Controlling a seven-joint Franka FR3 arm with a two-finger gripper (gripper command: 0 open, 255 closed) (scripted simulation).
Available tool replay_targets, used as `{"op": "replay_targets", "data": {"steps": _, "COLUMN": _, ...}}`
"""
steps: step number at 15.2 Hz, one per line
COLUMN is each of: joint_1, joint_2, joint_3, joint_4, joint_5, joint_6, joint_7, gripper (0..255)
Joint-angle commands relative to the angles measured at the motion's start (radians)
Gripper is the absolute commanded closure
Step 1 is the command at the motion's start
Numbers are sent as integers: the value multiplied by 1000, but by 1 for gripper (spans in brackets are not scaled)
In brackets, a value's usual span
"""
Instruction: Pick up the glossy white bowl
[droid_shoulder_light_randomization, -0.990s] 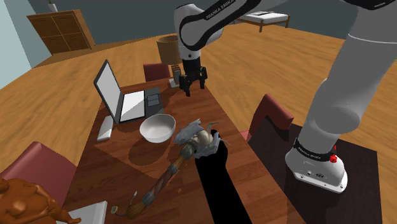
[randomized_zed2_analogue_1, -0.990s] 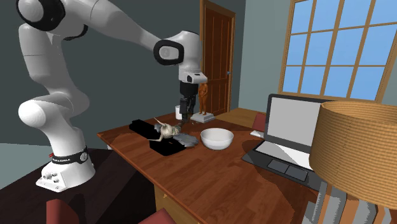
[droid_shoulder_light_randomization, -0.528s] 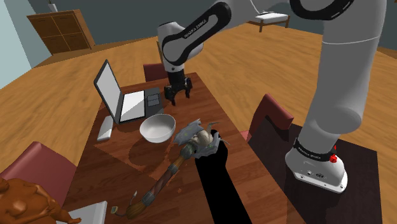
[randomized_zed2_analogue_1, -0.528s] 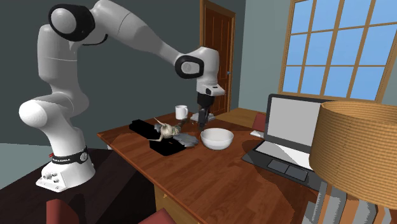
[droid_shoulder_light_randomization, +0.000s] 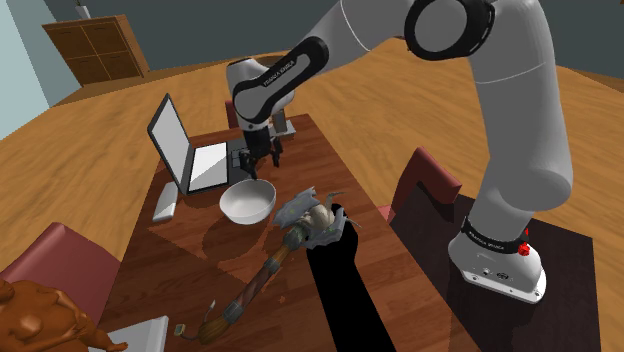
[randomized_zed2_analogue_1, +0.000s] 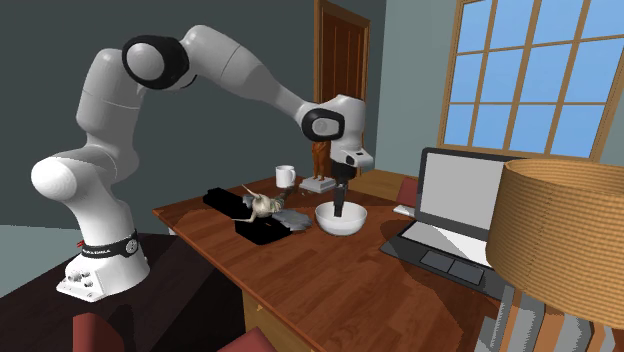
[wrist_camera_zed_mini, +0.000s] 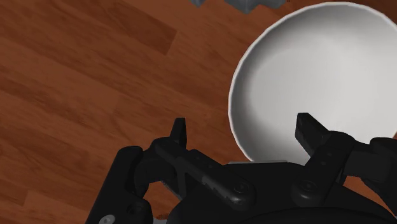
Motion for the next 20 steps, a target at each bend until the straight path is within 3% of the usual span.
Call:
{"op": "replay_targets", "data": {"steps": 1, "joint_1": 1, "joint_2": 19, "joint_3": -1, "joint_4": 2, "joint_5": -2, "joint_6": 18, "joint_7": 0, "gripper": 0}}
{"op": "replay_targets", "data": {"steps": 7, "joint_1": 3, "joint_2": 50, "joint_3": -3, "joint_4": -15, "joint_5": -5, "joint_6": 65, "joint_7": -1, "gripper": 0}}
{"op": "replay_targets", "data": {"steps": 8, "joint_1": 3, "joint_2": 50, "joint_3": -3, "joint_4": -14, "joint_5": -5, "joint_6": 65, "joint_7": -1, "gripper": 255}}
{"op": "replay_targets", "data": {"steps": 20, "joint_1": 2, "joint_2": 29, "joint_3": -2, "joint_4": -4, "joint_5": -3, "joint_6": 34, "joint_7": -1, "gripper": 255}}
